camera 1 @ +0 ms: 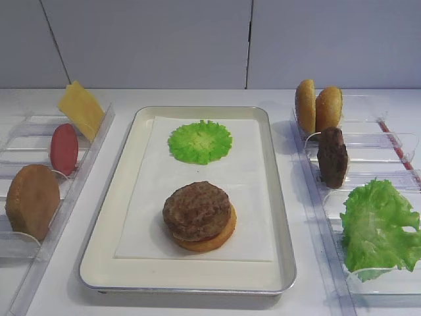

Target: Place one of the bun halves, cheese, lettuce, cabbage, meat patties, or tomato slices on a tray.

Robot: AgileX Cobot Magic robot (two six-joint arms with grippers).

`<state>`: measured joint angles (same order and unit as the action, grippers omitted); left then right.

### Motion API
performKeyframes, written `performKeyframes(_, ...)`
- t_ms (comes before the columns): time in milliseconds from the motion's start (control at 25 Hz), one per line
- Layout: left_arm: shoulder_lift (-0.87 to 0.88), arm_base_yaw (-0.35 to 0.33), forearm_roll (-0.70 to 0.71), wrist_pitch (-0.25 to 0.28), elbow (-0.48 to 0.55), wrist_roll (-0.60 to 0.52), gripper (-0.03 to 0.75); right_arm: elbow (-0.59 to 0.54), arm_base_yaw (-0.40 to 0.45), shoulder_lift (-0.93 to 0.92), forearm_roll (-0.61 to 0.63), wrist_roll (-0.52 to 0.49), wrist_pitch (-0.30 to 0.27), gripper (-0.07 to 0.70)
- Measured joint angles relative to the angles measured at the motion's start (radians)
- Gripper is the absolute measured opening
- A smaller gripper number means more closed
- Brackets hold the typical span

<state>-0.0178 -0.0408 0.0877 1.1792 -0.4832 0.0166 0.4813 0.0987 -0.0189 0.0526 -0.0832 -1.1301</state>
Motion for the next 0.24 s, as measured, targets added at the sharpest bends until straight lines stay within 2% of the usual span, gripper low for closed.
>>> performKeyframes(240,0.000,0.000,0.000,0.000,0.000,0.000,0.232,0.000,0.000,0.000,0.000,0.000,0.000,0.034)
